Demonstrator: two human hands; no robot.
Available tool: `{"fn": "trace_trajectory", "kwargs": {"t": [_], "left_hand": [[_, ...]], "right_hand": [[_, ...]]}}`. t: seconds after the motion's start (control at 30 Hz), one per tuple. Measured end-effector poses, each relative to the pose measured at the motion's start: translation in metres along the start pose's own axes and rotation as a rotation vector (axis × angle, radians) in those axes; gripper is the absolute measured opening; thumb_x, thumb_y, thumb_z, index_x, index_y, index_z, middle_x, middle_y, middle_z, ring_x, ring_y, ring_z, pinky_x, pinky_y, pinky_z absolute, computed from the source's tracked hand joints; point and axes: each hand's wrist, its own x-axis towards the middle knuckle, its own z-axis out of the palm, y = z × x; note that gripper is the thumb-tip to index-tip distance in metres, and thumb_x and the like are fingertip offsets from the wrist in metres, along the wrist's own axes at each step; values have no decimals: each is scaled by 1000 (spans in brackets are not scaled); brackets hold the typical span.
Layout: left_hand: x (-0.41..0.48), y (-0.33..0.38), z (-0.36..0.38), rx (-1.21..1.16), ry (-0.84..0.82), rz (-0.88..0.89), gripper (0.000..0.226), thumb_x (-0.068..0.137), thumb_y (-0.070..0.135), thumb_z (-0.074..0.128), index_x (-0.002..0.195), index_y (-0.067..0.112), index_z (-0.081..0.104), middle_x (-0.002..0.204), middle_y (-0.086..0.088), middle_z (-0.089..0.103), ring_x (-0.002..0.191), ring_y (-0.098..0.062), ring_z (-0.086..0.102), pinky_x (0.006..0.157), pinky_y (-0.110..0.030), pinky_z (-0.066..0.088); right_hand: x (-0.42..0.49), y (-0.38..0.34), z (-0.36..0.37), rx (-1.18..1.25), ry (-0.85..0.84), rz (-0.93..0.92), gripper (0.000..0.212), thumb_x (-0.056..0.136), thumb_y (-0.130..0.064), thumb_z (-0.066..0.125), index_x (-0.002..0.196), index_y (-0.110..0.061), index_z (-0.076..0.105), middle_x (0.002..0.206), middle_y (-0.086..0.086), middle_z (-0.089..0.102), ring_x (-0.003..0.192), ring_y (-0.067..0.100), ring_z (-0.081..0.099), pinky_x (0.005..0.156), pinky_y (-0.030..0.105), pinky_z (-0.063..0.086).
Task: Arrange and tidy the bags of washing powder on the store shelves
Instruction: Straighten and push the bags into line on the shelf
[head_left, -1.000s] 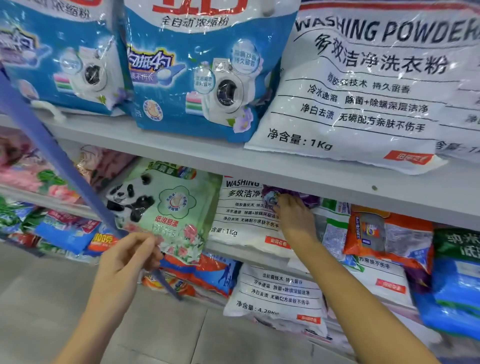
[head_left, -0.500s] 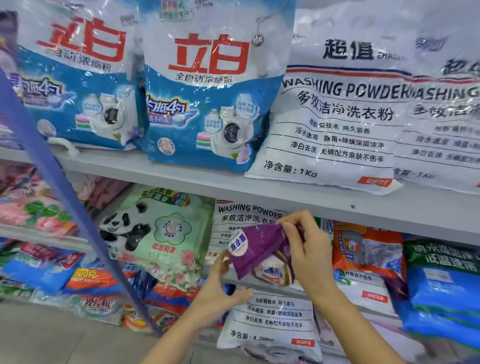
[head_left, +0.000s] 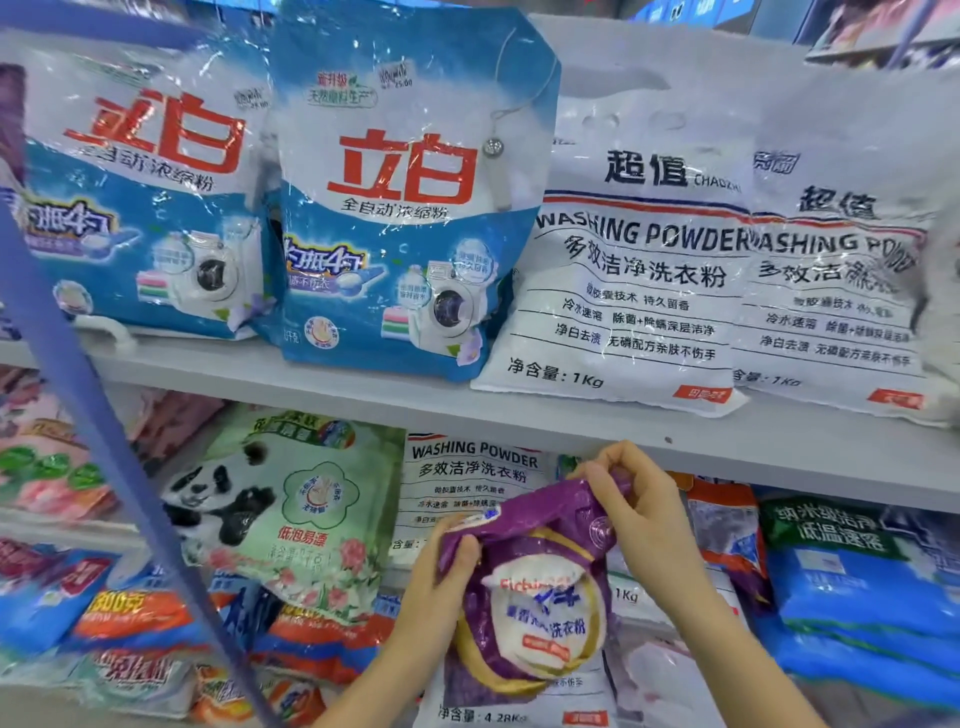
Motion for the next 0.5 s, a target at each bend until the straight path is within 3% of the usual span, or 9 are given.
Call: {"fn": "trace_trajectory", "kwargs": {"t": [0.07,0.13,0.2,0.23,0.3,0.37,0.47,0.5], "left_hand": [[1,8,2,3,90,-21,34,76,56,49,90,27,58,89,5,68,80,-6,63,73,-22,48],[1,20,2,74,120,19,45,81,55,48,82,13,64,71,2,71,68,-10,67,64,-19,50],[1,26,3,125,98,53,68,70,67,47,89,5,67,78,-7,74,78,-20,70,72,-28,54],[2,29,2,118,99,46,69,68,67,47,90,5,68,80,-9,74,79,-23,70,75,-33,54],[1,37,0,20,57,-18,57,76,62,50,91,10,67,78,-6,75,76,-21,71,75,-35,54],[2,42,-7,-32,-70,-70,67,65,67,57,104,13,64,84,-2,75,80,-18,71,76,-32,54],[0,49,-22,40,-264,-5,93,34,76,73,104,18,56,78,13,74,73,1,69,62,-14,51],[-1,49,-27,78,-309,18,99,21,70,82,103,20,54,81,14,74,74,4,68,61,-12,51]], "right_hand": [[-1,-1,-9,-140,-134,-69,32,74,-60,59,87,-31,64,93,-11,67,92,4,62,79,29,52],[-1,-3,-13,-546,-215,-254,57,67,-75,52,96,-30,70,106,-21,64,99,-5,58,87,22,47],[-1,-3,-5,-944,-223,-464,73,72,-84,31,100,-31,70,101,-16,68,91,3,63,80,29,51],[-1,-3,1,-1004,-215,-514,72,77,-82,23,97,-32,70,91,-16,70,82,5,65,73,28,53],[2,-8,11,-988,-157,-545,67,88,-71,14,81,-33,68,66,-16,66,59,3,63,51,22,50],[4,-15,14,-941,-95,-512,65,93,-64,16,62,-29,61,49,-12,57,43,4,54,39,21,39],[6,-31,8,-682,-53,-440,53,88,-58,35,58,-20,56,45,-6,52,45,11,48,43,26,36],[8,-38,6,-619,-64,-412,52,86,-58,37,58,-18,55,46,-3,52,49,14,48,45,29,37]]}}
